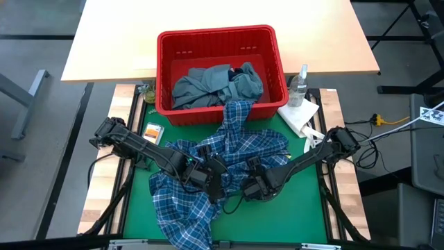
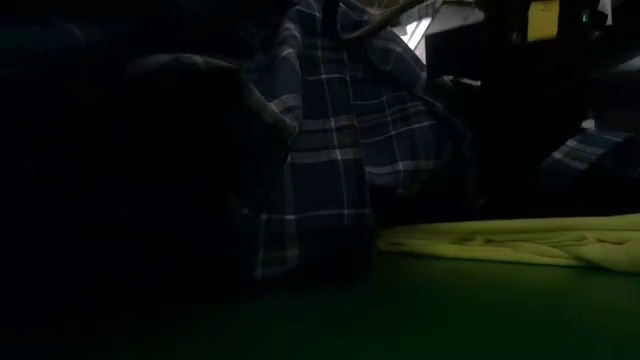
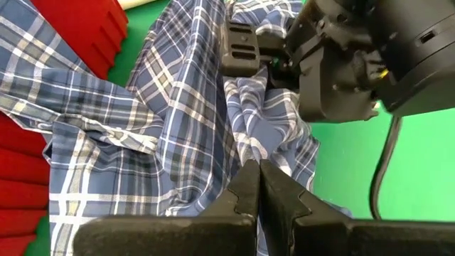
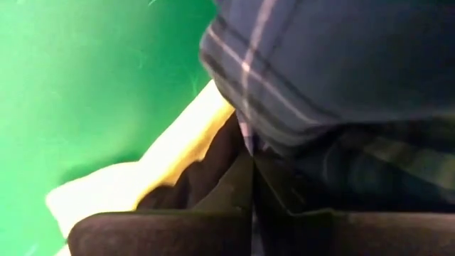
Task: Fold Laundry from Bin
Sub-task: Fold the blue shirt
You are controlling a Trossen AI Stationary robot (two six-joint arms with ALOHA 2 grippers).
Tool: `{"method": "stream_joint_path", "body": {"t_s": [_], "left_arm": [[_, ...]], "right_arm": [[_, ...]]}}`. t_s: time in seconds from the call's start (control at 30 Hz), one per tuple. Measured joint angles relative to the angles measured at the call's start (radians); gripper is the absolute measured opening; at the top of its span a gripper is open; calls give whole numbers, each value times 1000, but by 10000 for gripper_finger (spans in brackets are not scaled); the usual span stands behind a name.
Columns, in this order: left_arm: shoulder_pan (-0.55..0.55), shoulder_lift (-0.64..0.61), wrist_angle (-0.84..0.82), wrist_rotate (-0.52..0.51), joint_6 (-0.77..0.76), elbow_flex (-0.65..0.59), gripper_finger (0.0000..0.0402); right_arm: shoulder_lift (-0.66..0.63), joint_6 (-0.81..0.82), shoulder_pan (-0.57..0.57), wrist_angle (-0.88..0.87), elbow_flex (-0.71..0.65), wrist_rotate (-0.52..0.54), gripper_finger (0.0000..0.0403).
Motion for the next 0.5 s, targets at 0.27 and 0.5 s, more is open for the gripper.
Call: {"method": "stream_joint_path", "body": {"t_s": [0.27,0.5], "left_arm": [[0,0,0,1,0,0,0],[0,0,0,1,-1,0,0]], "right_arm": [[0,2,54,-154,123,-11,2],[0,76,137,-318,199,-33,1]]}}
